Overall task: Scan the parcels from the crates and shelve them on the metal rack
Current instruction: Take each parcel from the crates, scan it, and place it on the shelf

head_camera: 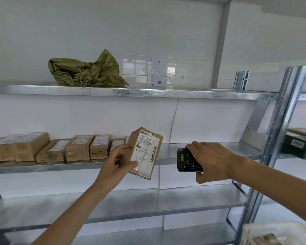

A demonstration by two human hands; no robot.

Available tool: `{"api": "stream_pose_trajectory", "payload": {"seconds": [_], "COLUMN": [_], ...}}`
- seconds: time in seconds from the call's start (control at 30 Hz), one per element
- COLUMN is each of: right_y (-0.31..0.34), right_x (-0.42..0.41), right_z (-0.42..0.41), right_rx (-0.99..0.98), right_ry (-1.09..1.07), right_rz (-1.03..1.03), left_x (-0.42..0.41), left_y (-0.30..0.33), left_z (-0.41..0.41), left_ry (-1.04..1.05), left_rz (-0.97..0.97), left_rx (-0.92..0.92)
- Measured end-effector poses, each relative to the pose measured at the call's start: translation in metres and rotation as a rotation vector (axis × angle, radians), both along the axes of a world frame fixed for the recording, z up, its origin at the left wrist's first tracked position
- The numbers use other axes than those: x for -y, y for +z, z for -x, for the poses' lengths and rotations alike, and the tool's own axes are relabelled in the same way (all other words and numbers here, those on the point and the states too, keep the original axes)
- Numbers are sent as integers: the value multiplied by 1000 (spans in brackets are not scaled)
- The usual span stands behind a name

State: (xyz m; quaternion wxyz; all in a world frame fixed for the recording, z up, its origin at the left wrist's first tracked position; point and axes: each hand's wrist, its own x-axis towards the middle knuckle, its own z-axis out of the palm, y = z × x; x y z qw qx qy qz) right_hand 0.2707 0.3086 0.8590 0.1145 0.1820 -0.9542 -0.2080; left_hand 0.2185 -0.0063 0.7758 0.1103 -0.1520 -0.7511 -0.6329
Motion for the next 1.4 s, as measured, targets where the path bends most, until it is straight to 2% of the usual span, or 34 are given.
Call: {"api": "stream_pose_trajectory", "payload": {"seconds": [0.33, 0.6, 0.9, 1.17, 1.4], "right_y": [-16, -39, -61, -81, -94], "right_x": [-11, -44, -84, -104, -102], "right_z": [9, 51, 134, 198, 241], "right_rx": [29, 101, 152, 152, 205], "right_ry": [-84, -17, 147, 226, 243], "right_rz": [0, 279, 698, 792, 837], "left_x": [-22, -61, -132, -174, -155], "left_y": [-6, -14, -28, -35, -45], "left_z": [14, 43, 101, 135, 169], "left_ry": [-73, -81, -33, -27, -102], "left_rz": [-28, -62, -158, -175, -34], "left_rx": [56, 128, 237, 333, 366]}}
